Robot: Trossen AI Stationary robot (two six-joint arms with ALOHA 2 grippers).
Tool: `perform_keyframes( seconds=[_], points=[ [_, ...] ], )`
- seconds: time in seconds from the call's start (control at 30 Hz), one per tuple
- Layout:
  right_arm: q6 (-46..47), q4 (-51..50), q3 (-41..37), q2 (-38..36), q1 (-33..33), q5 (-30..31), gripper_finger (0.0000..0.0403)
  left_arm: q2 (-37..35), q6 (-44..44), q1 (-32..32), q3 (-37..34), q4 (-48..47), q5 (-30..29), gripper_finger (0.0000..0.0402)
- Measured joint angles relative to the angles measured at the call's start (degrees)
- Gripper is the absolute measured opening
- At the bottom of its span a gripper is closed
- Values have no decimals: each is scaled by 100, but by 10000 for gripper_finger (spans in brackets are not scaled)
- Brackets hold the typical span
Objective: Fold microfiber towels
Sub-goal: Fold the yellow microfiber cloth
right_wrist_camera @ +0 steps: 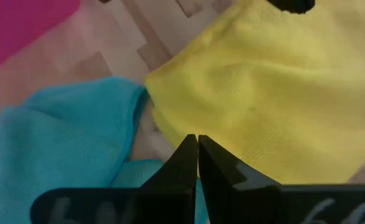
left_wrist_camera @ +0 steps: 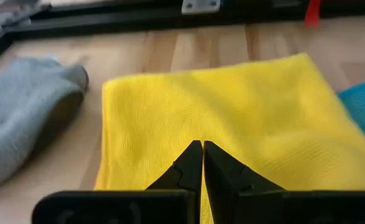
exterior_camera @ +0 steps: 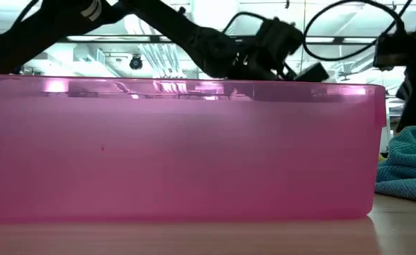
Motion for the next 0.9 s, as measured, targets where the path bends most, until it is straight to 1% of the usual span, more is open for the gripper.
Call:
perform_keyframes(
  seconds=[0.13,0.37,0.43,0.57,0.7,0.77,0.9],
  points=[
    [220,287,-234,68,44,-1,9,134,-417,42,-17,3,-13,1],
    [545,336,-318,163,39,14,9,297,-417,48,-57,-27,-31,1],
    [535,501,-322,246,39,150,9,297,-417,55,-52,-16,-59,1],
    [372,929,-333,542,34,551,9,310,-416,57,-59,-57,-88,1],
    [407,1116,-337,997,26,602,9,310,-413,74,-59,-78,-286,1],
    [546,1107,-337,1264,26,468,9,310,-413,90,-59,-175,-300,1],
    [617,1113,-288,1629,35,-196,9,304,-413,124,-57,-384,-303,1]
  ],
)
